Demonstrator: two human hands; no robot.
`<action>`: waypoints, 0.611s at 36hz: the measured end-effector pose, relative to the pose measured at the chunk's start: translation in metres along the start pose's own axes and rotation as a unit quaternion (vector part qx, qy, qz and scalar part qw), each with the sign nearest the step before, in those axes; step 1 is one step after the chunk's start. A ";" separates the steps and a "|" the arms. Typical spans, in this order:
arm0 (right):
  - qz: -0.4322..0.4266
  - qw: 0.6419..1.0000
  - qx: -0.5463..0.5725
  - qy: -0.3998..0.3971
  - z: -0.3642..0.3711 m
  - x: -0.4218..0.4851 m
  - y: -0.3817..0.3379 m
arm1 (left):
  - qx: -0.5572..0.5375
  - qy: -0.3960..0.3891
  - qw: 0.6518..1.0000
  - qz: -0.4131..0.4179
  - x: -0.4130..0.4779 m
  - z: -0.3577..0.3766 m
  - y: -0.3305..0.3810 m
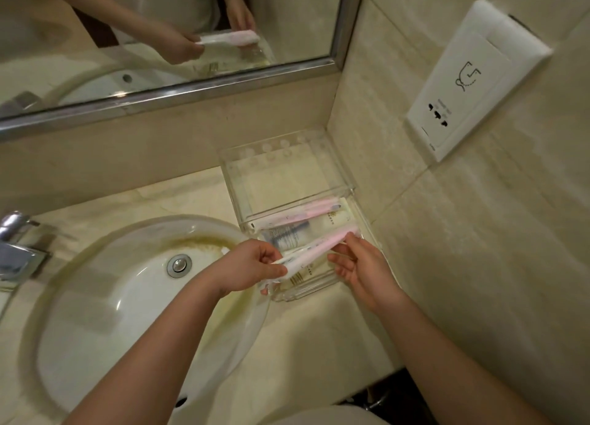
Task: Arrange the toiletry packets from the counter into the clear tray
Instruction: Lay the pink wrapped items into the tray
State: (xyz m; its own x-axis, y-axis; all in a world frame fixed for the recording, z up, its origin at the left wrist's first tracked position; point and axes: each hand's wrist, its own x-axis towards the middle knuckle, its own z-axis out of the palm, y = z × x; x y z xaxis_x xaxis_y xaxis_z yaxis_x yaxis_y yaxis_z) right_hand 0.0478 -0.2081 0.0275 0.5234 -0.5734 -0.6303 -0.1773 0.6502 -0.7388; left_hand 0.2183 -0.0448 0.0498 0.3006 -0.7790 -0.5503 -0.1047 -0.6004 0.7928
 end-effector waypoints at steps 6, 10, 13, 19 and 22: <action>0.019 0.999 0.007 0.031 0.002 0.005 -0.012 | 0.051 0.027 0.998 0.006 0.009 -0.001 0.003; 0.050 0.998 0.003 0.032 0.005 0.010 -0.010 | 0.036 -0.014 0.999 0.014 0.011 0.005 0.003; 0.038 0.998 0.034 0.044 0.006 0.012 -0.006 | 0.038 -0.031 0.999 0.015 0.012 0.009 0.001; 0.006 0.998 0.066 0.017 0.006 0.013 -0.010 | 0.024 -0.025 0.999 0.001 0.013 0.013 -0.004; 0.012 0.998 0.065 0.015 0.004 0.015 -0.009 | 0.011 -0.023 1.000 -0.004 0.013 0.015 -0.004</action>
State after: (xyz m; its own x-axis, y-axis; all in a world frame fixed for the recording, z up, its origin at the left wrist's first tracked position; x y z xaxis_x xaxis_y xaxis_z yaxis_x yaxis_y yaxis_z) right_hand 0.0602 -0.2203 0.0258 0.4941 -0.5701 -0.6564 -0.0790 0.7224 -0.6869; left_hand 0.2087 -0.0547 0.0358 0.2572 -0.7817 -0.5682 -0.1228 -0.6096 0.7831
